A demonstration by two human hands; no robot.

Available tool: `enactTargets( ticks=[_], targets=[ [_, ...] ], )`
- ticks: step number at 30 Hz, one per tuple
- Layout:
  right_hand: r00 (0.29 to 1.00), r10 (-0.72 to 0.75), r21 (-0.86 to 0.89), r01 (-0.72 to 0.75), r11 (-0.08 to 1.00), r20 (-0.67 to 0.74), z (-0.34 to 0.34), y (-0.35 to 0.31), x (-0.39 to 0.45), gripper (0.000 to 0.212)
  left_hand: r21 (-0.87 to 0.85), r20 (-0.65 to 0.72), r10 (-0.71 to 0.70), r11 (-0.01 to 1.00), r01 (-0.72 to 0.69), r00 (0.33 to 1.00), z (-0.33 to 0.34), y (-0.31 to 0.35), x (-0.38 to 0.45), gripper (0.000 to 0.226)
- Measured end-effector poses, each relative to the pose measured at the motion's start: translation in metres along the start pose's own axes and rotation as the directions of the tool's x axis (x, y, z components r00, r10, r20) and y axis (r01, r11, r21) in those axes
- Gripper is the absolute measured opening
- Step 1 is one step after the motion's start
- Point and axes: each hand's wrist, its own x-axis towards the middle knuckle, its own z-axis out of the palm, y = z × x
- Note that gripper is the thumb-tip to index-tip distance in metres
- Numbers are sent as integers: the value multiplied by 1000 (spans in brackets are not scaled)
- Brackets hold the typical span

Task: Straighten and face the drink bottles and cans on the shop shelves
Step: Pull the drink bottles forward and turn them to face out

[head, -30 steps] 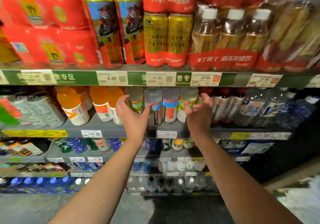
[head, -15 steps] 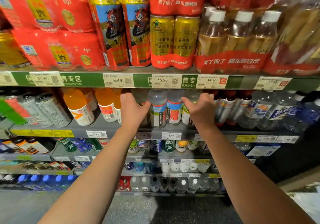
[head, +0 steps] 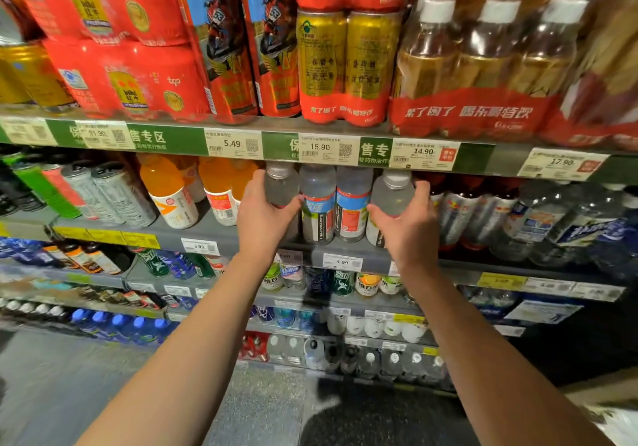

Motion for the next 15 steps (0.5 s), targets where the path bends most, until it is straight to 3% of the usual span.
enactTargets(
  ticks=[4, 9, 15],
  targets=[
    [994, 98, 85, -101, 991, 47, -8, 2, -16, 82, -4, -53, -42, 999, 42, 998, -2, -3, 2, 59],
    [988, 152, 171, -152, 974, 14, -10, -1, -51, 72, 62, -49, -23, 998, 26, 999, -4, -16, 10, 66],
    [987, 145, 244, -122, 962, -76, -7, -26, -52, 69, 201, -84, 23, 980, -6, 996, -2, -13, 20, 57]
  ],
)
